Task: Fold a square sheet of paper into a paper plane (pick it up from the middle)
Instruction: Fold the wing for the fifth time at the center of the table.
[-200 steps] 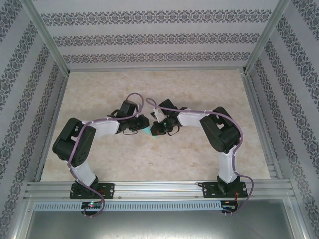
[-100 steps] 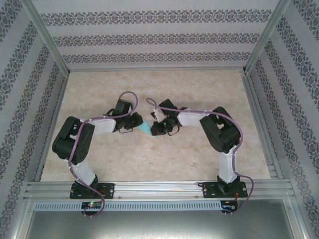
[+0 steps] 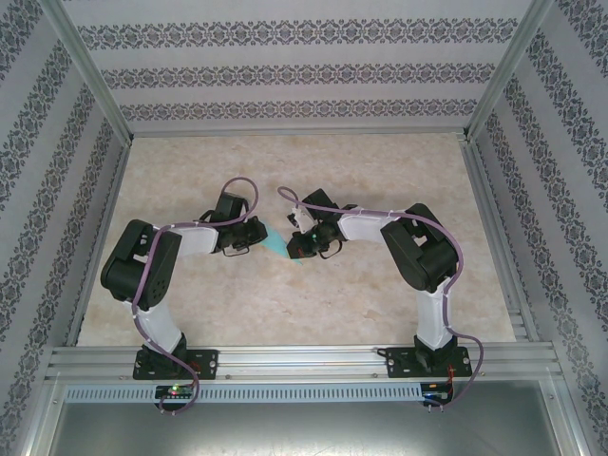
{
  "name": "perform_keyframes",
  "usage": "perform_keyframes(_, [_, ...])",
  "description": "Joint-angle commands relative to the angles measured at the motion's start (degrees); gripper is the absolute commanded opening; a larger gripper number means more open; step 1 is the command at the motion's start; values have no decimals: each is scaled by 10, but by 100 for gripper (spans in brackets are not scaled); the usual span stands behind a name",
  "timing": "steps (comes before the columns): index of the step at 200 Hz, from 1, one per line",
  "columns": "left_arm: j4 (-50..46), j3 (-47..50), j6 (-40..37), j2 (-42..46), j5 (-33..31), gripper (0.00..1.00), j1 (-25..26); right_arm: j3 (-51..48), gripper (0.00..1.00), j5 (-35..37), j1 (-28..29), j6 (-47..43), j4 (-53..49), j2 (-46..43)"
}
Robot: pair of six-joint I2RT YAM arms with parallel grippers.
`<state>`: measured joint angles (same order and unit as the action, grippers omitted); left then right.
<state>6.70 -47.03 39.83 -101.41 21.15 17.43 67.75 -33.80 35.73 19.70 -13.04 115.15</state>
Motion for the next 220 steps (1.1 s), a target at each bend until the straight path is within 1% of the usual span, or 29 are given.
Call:
perform_keyframes(1, [-16, 27, -6, -6, -44, 15, -31, -23, 4, 68, -4, -4, -68, 42])
perform_keyframes(23, [-12, 40, -9, -1, -43, 15, -58, -24, 4, 76, -4, -5, -80, 48])
perform_keyframes(51, [-9, 49, -14, 4, -20, 15, -108, -24, 4, 87, -4, -2, -94, 52])
perform_keyframes(90, [-37, 33, -30, 18, -15, 14, -168, -33, 4, 92, 0, 15, -84, 48])
perform_keyframes(112, [-49, 23, -37, 32, -14, 14, -185, -40, 4, 92, 8, 27, -77, 44])
perform_keyframes(132, [-51, 20, -45, 53, 2, 15, -186, -50, 3, 93, 14, 56, -66, 38])
perform_keyframes(159, [-43, 24, -44, 91, 41, 16, -170, -78, 3, 95, 21, 145, -23, 15])
perform_keyframes(181, [-18, 44, -27, 126, 51, 15, -127, -99, 3, 87, 27, 214, 20, -4])
perform_keyframes(205, [32, 76, 12, 151, 41, 13, -66, -91, 3, 76, 29, 222, 28, -8])
perform_keyframes(220, [65, 84, 31, 147, 46, 12, -25, -85, 3, 74, 28, 219, 26, -6])
